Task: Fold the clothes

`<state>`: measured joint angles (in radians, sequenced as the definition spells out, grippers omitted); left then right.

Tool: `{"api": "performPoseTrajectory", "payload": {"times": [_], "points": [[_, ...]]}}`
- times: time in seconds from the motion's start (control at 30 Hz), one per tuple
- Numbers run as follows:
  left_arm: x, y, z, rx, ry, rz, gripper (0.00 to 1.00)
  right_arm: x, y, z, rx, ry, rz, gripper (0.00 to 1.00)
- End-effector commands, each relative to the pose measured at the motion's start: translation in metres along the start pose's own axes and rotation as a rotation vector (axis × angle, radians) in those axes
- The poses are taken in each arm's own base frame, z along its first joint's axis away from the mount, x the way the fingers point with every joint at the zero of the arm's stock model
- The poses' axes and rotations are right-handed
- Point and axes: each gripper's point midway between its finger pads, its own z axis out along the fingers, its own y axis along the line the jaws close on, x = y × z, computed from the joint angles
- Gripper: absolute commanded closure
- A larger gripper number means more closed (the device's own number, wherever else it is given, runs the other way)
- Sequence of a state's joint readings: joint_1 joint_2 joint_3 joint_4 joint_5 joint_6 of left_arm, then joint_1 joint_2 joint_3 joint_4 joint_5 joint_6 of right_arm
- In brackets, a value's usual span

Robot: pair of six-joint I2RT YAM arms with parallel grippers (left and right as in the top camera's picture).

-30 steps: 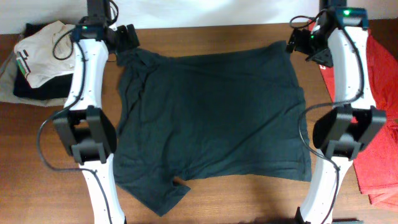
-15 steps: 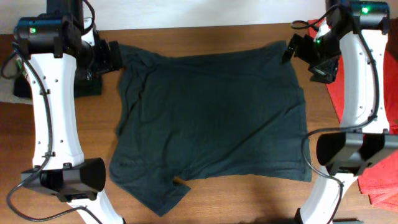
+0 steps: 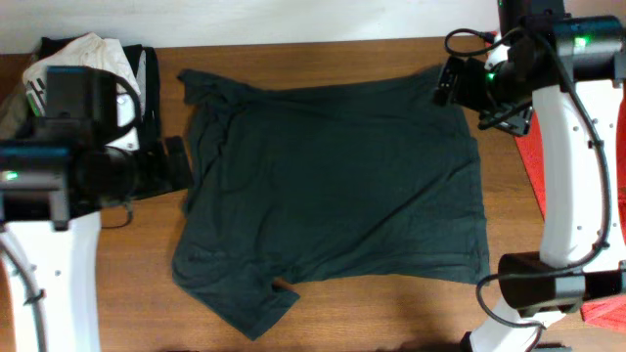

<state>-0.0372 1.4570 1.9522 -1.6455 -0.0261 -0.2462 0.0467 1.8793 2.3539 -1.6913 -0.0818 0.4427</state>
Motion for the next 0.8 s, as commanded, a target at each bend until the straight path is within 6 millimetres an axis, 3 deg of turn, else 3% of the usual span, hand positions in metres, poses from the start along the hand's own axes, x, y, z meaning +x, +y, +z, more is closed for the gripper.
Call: {"api": "performPoseTrajectory", "payload": {"times": [0.0, 0.1, 0.2, 0.3, 0.47, 0.53, 0.57, 0.63, 0.77], "points": [[0.04, -0.004, 0.034, 0.043, 0.104, -0.032, 0.01, -0.004, -0.022, -0.026, 0.093, -0.104, 0.007, 0.01], [0.076, 0.001, 0.07, 0.036, 0.201, -0.052, 0.01, -0.01, -0.038, -0.025, 0.109, -0.099, 0.027, 0.01], [0.119, -0.012, 0.113, 0.119, 0.354, -0.069, 0.01, -0.019, -0.07, -0.026, 0.146, -0.1, 0.054, 0.01], [0.154, -0.01, 0.145, 0.108, 0.449, -0.096, 0.01, -0.026, -0.099, -0.027, 0.177, -0.099, 0.07, 0.01], [0.197, -0.003, 0.172, 0.034, 0.541, -0.143, 0.01, -0.015, -0.132, -0.012, 0.216, -0.023, 0.191, 0.01], [0.209, 0.0, 0.18, -0.006, 0.554, -0.146, 0.01, -0.012, -0.131, -0.023, 0.209, -0.053, 0.202, 0.01], [0.218, -0.002, 0.185, -0.017, 0.566, -0.159, 0.01, -0.008, -0.128, -0.04, 0.198, -0.098, 0.19, 0.01], [0.229, -0.004, 0.192, -0.025, 0.577, -0.153, 0.01, 0.003, -0.127, -0.056, 0.191, -0.129, 0.166, 0.01], [0.238, -0.001, 0.198, -0.035, 0.588, -0.166, 0.01, 0.046, -0.138, -0.031, 0.221, -0.001, 0.185, 0.01]]}}
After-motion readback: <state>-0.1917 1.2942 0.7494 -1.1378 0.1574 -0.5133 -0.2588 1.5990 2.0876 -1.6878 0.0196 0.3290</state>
